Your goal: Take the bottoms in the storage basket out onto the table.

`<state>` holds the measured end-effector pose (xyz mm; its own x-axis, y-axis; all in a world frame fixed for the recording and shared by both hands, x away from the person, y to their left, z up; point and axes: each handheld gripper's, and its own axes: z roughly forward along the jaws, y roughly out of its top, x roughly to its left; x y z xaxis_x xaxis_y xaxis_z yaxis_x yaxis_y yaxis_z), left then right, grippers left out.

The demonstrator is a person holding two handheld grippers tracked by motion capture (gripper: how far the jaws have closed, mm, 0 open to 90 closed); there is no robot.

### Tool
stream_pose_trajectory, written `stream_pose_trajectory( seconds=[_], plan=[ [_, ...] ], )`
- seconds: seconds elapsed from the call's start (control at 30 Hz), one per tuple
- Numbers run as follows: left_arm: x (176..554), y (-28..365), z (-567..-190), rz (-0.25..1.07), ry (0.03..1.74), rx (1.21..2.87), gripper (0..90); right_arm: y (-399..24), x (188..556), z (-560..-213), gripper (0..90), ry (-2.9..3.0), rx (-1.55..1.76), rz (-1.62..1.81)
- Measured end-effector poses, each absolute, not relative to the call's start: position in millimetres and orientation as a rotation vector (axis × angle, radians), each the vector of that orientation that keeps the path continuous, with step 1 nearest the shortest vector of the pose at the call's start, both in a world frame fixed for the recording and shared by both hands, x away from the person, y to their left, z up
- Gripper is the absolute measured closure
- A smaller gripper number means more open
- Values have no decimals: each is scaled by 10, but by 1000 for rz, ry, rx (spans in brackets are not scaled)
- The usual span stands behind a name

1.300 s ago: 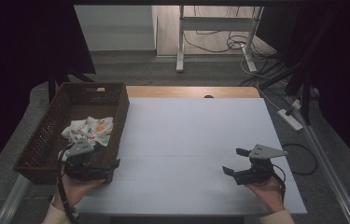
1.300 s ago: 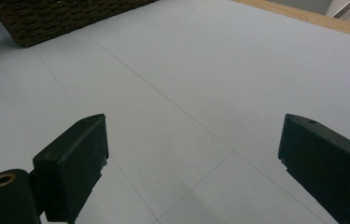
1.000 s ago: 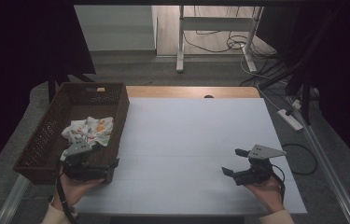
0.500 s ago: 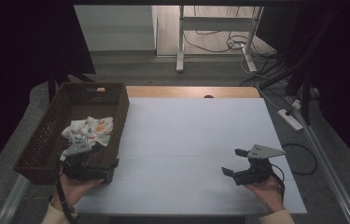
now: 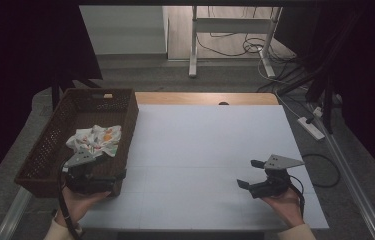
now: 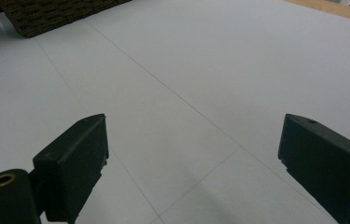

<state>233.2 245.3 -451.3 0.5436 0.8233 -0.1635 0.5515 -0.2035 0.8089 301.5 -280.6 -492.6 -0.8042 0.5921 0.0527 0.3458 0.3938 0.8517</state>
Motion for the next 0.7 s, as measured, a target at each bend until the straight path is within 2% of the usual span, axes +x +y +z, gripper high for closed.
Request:
stream_pose_trajectory(
  seconds=[0.4,0.7],
  plan=[
    [2442,2579,-4400,365,1148,1813,100,-2826,3025,-4933,89,2391,832,1373],
    [2515,2608,-4323,407,1146,1856,110,-2822,3030,-4941,89,2391,838,1360]
  ],
)
